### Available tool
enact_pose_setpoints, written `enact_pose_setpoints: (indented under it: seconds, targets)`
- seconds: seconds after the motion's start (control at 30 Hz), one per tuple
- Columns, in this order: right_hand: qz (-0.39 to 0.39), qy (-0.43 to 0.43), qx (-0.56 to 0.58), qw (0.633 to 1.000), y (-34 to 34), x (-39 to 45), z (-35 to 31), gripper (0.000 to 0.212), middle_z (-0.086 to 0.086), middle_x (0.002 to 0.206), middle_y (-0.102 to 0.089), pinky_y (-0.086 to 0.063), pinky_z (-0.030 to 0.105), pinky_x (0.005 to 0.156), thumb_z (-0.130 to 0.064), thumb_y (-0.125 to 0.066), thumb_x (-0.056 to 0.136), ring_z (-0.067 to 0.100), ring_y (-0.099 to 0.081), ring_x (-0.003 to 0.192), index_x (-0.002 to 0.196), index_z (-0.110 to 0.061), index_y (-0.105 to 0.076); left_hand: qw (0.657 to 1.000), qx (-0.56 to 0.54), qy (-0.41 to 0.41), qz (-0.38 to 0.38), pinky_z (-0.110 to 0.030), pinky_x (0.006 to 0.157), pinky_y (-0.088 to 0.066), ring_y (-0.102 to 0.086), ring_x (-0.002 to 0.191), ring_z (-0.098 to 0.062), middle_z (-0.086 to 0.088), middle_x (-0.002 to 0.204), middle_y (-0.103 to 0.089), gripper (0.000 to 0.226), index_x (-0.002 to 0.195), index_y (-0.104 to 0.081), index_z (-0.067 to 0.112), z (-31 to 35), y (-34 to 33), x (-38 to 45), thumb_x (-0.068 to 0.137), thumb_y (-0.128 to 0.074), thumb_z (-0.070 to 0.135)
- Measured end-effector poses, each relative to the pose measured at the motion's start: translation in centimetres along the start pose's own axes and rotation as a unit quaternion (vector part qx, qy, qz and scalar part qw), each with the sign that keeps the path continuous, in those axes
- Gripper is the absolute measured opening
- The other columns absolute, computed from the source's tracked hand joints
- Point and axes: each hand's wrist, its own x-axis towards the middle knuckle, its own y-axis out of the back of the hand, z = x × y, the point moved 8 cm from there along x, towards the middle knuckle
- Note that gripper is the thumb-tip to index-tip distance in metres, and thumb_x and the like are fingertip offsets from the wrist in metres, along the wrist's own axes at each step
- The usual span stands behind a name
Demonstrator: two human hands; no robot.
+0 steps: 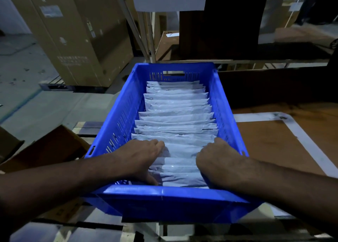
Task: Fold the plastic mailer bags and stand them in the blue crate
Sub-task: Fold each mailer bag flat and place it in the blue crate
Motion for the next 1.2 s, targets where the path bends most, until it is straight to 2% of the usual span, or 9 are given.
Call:
enact_pose_setpoints:
  seconds: [0.1,0.2,0.37,0.43,0.53,0.7,0.87,1.03,1.2]
  targets:
    - [0.015,-0.007,0.018,1.000,0.5,-0.3,0.4,0.009,0.007,0.117,-0.066,-0.033,0.035,0.083,-0.016,-0.051,0.094,0.025,-0.061,0.109,0.096,-0.024,-0.054,1.000,0.001,-0.004,0.013,-0.039,0.081,-0.049,-0.060,0.111,-0.023,0.003,0.123,-0.054,0.081,0.123,-0.037,0.022,0.1,0.2,-0.3,0.070,-0.074,0.072]
    - [0.030,-0.025,0.056,0.998,1.3,-1.4,1.3,0.011,0.006,0.112,-0.066,-0.030,0.033,0.074,-0.020,-0.059,0.089,0.026,-0.062,0.103,0.086,-0.022,-0.049,1.000,-0.005,-0.002,0.029,-0.037,0.078,-0.047,-0.060,0.108,-0.020,0.006,0.118,-0.056,0.072,0.115,-0.038,0.025,0.2,1.0,-0.8,0.071,-0.071,0.073]
    - [0.128,-0.074,0.136,0.980,3.3,-3.5,3.6,0.041,0.000,0.114,-0.057,-0.029,0.030,0.070,-0.051,-0.073,0.081,0.022,-0.054,0.109,0.100,-0.021,-0.053,0.994,-0.093,0.009,0.065,-0.033,0.075,-0.047,-0.056,0.088,-0.010,0.017,0.097,-0.053,0.068,0.100,-0.036,0.033,0.5,4.9,-0.9,0.065,-0.077,0.074]
    - [0.180,-0.093,0.184,0.962,3.6,-4.5,4.4,0.041,-0.003,0.117,-0.055,-0.035,0.031,0.074,-0.055,-0.067,0.085,0.019,-0.051,0.113,0.108,-0.024,-0.054,0.981,-0.154,0.015,0.120,-0.035,0.077,-0.051,-0.057,0.084,-0.006,0.018,0.092,-0.056,0.057,0.100,-0.039,0.036,0.8,7.3,-0.7,0.071,-0.072,0.073]
    - [0.252,-0.123,0.278,0.919,3.6,-6.4,6.0,0.043,-0.007,0.121,-0.053,-0.045,0.031,0.091,-0.053,-0.065,0.089,0.014,-0.047,0.118,0.121,-0.026,-0.057,0.947,-0.220,0.018,0.234,-0.034,0.073,-0.052,-0.059,0.082,0.000,0.018,0.090,-0.059,0.043,0.103,-0.044,0.038,2.1,11.3,-0.2,0.081,-0.065,0.069]
    - [0.322,-0.230,0.377,0.837,0.8,-10.9,10.3,0.037,-0.009,0.110,-0.057,-0.044,0.029,0.091,-0.048,-0.068,0.089,0.010,-0.047,0.109,0.119,-0.027,-0.063,0.907,-0.258,-0.001,0.332,-0.032,0.071,-0.049,-0.059,0.080,0.001,0.015,0.089,-0.061,0.037,0.111,-0.050,0.034,7.3,16.0,2.8,0.088,-0.068,0.057]
    - [0.267,-0.345,0.409,0.801,-6.7,-15.5,14.7,0.042,-0.009,0.122,-0.060,-0.051,0.029,0.090,-0.051,-0.065,0.091,0.008,-0.053,0.113,0.126,-0.029,-0.062,0.910,-0.227,-0.072,0.338,-0.028,0.068,-0.049,-0.059,0.080,-0.003,0.014,0.093,-0.061,0.041,0.120,-0.050,0.034,14.8,19.1,7.7,0.090,-0.068,0.055]
    - [0.225,-0.417,0.430,0.769,-14.9,-20.9,19.5,0.043,-0.007,0.123,-0.060,-0.051,0.033,0.092,-0.054,-0.061,0.093,0.011,-0.053,0.113,0.126,-0.026,-0.063,0.941,-0.173,-0.108,0.270,-0.033,0.076,-0.058,-0.061,0.088,-0.005,0.014,0.105,-0.061,0.053,0.134,-0.047,0.032,23.3,19.3,15.1,0.091,-0.064,0.058]
    - [0.212,-0.462,0.441,0.739,-23.9,-26.1,25.9,0.042,-0.006,0.115,-0.063,-0.050,0.034,0.086,-0.053,-0.064,0.092,0.015,-0.055,0.112,0.121,-0.022,-0.067,0.956,-0.142,-0.152,0.206,-0.036,0.081,-0.056,-0.060,0.094,-0.010,0.011,0.116,-0.063,0.057,0.137,-0.046,0.030,31.8,20.3,22.8,0.091,-0.066,0.058]
